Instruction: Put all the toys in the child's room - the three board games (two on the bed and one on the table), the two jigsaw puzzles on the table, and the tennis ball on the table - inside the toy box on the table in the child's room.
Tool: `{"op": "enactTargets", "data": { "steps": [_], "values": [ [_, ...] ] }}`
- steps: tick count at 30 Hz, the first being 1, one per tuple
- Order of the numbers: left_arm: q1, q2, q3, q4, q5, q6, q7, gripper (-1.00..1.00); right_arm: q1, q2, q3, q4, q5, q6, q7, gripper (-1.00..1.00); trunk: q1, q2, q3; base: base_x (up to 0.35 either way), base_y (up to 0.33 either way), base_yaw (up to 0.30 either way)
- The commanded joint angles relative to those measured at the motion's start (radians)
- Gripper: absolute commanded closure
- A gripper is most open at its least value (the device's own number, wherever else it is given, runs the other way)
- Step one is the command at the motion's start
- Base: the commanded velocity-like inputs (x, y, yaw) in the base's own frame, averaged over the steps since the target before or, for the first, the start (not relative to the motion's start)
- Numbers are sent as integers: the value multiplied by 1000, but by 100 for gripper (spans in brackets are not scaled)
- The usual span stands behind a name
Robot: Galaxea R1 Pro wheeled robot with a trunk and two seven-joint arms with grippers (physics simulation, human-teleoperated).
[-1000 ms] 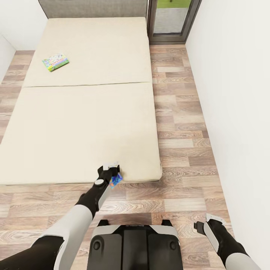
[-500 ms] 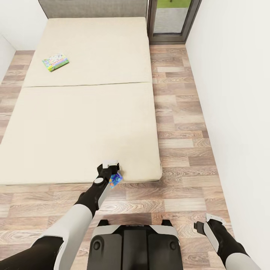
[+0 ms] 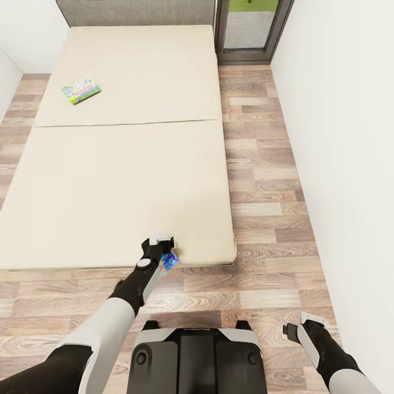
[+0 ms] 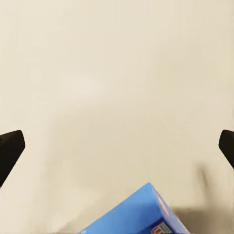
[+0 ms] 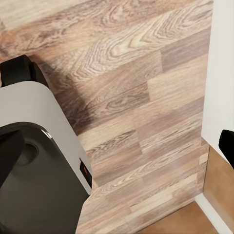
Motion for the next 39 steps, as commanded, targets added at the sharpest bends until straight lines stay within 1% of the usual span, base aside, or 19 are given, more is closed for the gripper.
{"op": "enactTargets", "data": {
  "steps": [1, 4, 7, 12, 22, 25, 26, 27, 28, 29, 30, 32, 33, 37, 38, 39],
  "values": [
    [0, 0, 1, -8, -2, -2, 3, -100, 0, 0, 1, -2, -11, 3, -7, -100, 0, -1, -1, 0, 0, 0],
    [3, 0, 1, -48, -2, 5, 2, -100, 0, 0, 1, -2, -11, 3, -7, -100, 0, -1, -1, 0, 0, 0],
    [5, 0, 1, -71, -2, 10, 1, -100, 0, 0, 1, -2, -11, 3, -7, -100, 0, -1, -1, 0, 0, 0],
    [6, 0, 1, -84, -2, 23, 0, -100, 0, 0, 1, -2, -11, 3, -7, -100, 0, -1, -1, 0, 0, 0],
    [6, 0, -1, -120, -2, 92, -4, -100, 0, 0, 1, -2, -11, 3, -7, -100, 0, -1, -1, 0, 0, 0],
    [6, 0, -2, -150, -2, 143, -6, -100, 0, 0, 1, -2, -11, 3, -7, -100, 0, -1, -1, 0, 0, 0],
    [6, 0, -2, -167, -2, 178, -7, -100, 0, 0, 1, -2, -11, 3, -7, -100, 0, -1, -1, 0, 0, 0],
    [6, 0, -2, -176, -2, 197, -8, -100, 0, 0, 1, -2, -11, 3, -7, -100, 0, -1, -1, 0, 0, 0],
    [6, 0, -2, -196, -2, 241, -9, -100, 0, 0, 1, -2, -11, 3, -7, -100, 0, -1, -1, 0, 0, 0],
    [6, 0, -3, -206, -2, 263, -10, -100, 0, 0, 1, -2, -11, 3, -7, -100, 0, -1, -1, 0, 0, 0],
    [6, 0, -3, -226, -2, 309, -11, -100, 0, 0, 1, -2, -11, 3, -7, -100, 0, -1, -1, 0, 0, 0],
    [6, 0, -3, -245, -2, 355, -12, -100, 0, 0, 1, -2, -11, 3, -6, -100, 0, -1, -1, 0, 0, 0],
    [6, 0, -3, -263, -1, 401, -12, -100, 0, 0, 1, -2, -11, 3, -6, -100, 0, -1, -1, 0, 0, 0],
    [6, 0, -3, -303, -1, 499, -16, -100, 0, 0, 1, -2, -11, 3, -6, -100, 0, -1, -1, 0, 0, 0],
    [7, 0, -3, -325, 0, 551, -26, -100, 0, -1, 1, -2, -11, 3, -6, -100, 0, -1, -1, 0, 0, 0],
    [7, 0, -2, -337, 2, 578, -35, -100, 0, -1, 1, -2, -11, 3, -6, -100, 0, -1, -1, 0, 0, 0]
  ]
}}
